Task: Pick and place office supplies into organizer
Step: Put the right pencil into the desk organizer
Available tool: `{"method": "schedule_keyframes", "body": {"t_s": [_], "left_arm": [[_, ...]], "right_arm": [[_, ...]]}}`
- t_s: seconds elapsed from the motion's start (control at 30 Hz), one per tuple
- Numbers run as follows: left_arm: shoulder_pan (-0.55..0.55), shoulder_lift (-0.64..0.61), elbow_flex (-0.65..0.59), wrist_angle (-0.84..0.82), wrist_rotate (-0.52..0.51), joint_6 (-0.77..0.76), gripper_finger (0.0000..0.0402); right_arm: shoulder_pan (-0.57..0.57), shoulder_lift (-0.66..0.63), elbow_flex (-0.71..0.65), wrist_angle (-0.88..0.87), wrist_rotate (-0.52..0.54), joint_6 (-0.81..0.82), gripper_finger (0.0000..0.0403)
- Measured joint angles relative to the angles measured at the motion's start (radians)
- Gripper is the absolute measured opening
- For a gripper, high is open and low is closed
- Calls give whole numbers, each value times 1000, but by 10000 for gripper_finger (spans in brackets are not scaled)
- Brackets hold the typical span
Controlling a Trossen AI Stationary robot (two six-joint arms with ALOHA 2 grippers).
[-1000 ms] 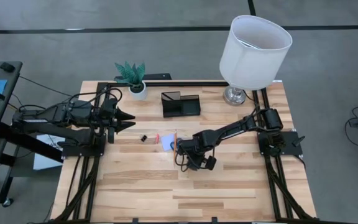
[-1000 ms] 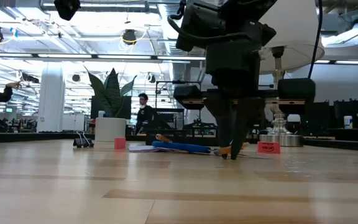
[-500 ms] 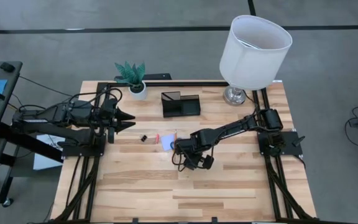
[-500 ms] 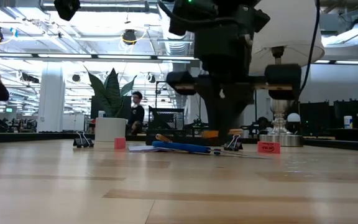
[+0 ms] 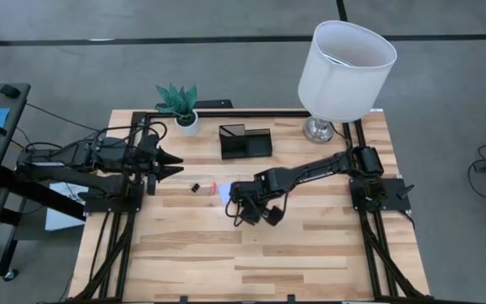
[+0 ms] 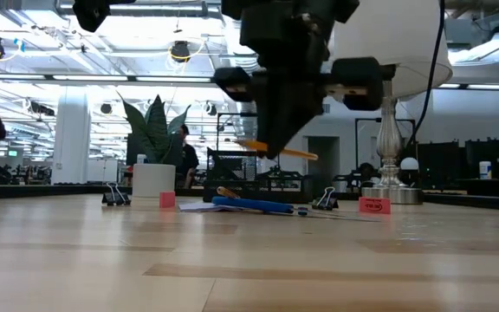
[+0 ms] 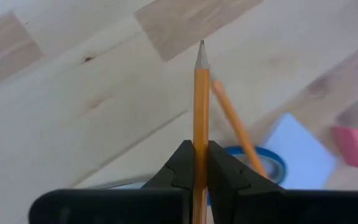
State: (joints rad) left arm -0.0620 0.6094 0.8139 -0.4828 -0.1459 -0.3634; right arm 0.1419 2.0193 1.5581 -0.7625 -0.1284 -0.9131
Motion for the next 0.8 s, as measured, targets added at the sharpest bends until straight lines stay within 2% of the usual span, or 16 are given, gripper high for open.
{"method": "schedule_keyframes", "body": {"t_s": [0.27, 0.8], "left_arm": [[0, 0, 0, 0, 0, 0, 126], [0, 0, 0, -45, 0, 0, 126]], "right_arm": [[-44, -1, 99, -36, 5, -1, 19], [-187, -2, 382, -128, 6, 8, 14]]}}
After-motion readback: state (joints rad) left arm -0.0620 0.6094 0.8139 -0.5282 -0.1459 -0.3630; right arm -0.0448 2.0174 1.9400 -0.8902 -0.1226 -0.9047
